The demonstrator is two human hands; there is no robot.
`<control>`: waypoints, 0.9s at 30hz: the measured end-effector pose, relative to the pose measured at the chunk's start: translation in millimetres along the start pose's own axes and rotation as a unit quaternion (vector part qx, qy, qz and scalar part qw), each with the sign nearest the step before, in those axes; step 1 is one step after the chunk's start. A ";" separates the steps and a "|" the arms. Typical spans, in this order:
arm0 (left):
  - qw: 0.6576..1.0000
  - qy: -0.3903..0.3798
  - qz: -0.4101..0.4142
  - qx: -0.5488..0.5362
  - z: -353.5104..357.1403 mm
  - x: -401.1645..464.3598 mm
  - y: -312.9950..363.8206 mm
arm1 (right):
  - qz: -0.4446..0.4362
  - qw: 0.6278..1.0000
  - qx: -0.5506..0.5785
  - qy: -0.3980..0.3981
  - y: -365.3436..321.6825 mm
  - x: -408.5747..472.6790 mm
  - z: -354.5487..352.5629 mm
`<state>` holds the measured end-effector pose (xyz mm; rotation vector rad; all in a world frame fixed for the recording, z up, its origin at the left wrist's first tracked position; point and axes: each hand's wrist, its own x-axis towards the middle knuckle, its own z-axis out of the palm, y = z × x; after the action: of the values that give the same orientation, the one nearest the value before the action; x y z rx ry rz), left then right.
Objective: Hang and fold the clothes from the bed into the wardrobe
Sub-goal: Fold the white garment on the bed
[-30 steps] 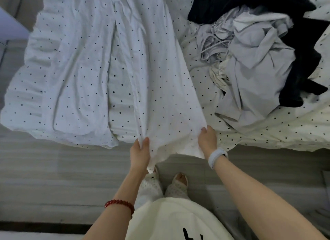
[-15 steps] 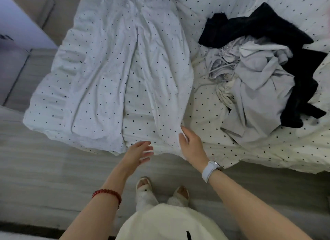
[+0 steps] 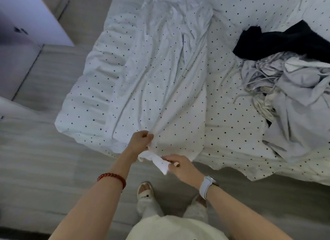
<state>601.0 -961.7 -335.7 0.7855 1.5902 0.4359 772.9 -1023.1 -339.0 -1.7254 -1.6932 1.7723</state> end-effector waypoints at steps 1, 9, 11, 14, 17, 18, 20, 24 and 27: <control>1.000 0.008 -0.002 0.004 -12.0 3.9 -12.8 | 0.018 0.999 0.022 0.030 -2.4 6.8 2.0; 0.993 0.115 -0.026 0.023 -96.1 20.8 -85.8 | 0.058 0.982 0.011 0.177 -41.2 78.7 20.4; 0.991 0.120 -0.046 0.047 -110.6 17.8 -104.2 | 0.064 0.981 0.003 0.181 -45.2 87.3 26.8; 0.988 0.056 -0.112 0.091 -125.2 16.6 -116.9 | 0.085 0.982 0.003 0.167 -52.9 97.3 31.1; 0.987 0.072 -0.077 0.124 -130.5 28.8 -99.0 | 0.095 0.981 -0.006 0.166 -63.3 106.7 25.1; 0.986 0.091 -0.051 0.133 -130.6 33.8 -87.8 | 0.094 0.981 -0.005 0.170 -67.2 109.8 20.8; 0.982 0.119 -0.005 0.147 -128.3 40.9 -62.1 | 0.093 0.981 -0.004 0.173 -75.7 114.0 10.1; 0.977 0.133 0.064 0.153 -122.4 59.5 -0.2 | 0.074 0.979 -0.009 0.190 -97.2 131.6 -27.6; 0.974 0.127 0.107 0.155 -115.5 82.9 50.6 | 0.053 0.976 0.012 0.211 -115.3 153.5 -67.5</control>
<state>499.2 -850.3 -339.7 1.1863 1.8462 0.4623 708.6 -830.6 -324.5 -2.0333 -1.4177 1.3244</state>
